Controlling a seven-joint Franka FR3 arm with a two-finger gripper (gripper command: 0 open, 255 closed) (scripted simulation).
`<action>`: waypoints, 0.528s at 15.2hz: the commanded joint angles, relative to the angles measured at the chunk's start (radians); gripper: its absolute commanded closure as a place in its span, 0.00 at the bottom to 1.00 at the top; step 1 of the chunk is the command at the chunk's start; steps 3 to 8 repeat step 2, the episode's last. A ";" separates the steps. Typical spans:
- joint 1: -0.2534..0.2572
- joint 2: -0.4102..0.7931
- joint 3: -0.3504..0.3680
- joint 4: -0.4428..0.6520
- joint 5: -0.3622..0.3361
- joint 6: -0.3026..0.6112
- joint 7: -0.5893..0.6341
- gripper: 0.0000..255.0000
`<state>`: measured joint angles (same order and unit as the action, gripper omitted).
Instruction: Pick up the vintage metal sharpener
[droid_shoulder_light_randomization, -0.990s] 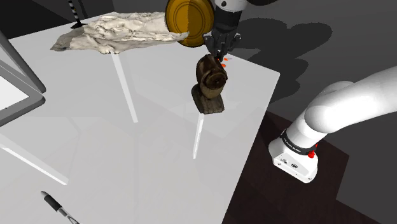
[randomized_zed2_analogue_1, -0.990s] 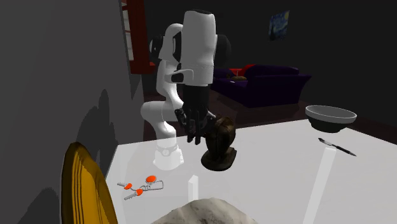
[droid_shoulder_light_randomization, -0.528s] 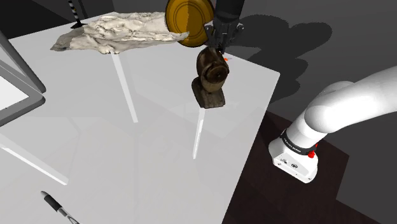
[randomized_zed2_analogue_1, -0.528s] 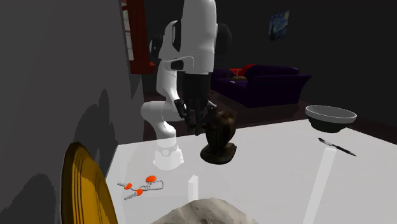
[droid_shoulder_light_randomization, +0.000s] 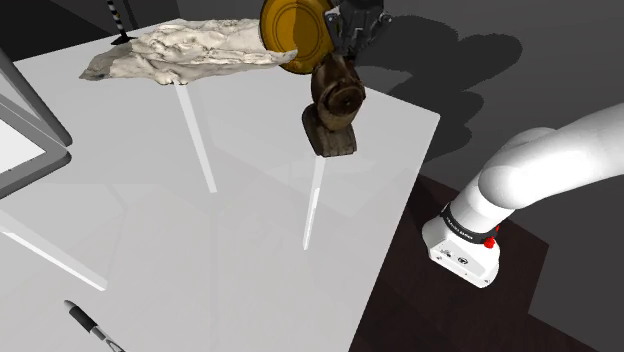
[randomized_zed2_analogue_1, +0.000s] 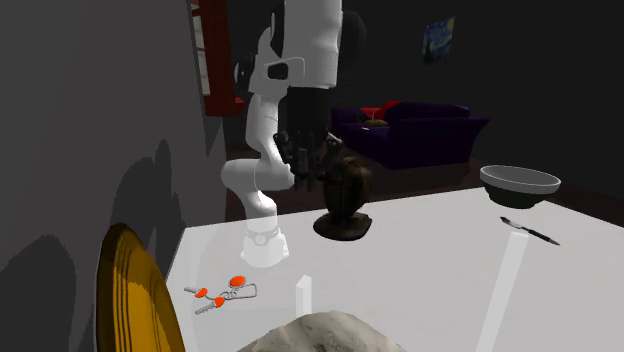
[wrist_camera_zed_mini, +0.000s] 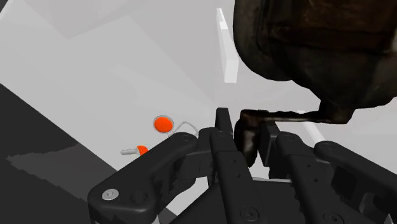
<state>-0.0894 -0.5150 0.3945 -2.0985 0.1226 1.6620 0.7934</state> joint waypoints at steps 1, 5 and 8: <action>-0.002 0.004 -0.002 0.017 -0.002 -0.012 -0.001 1.00; -0.002 0.005 -0.002 0.017 -0.002 -0.012 -0.001 1.00; -0.002 0.005 -0.002 0.017 -0.002 -0.012 -0.001 1.00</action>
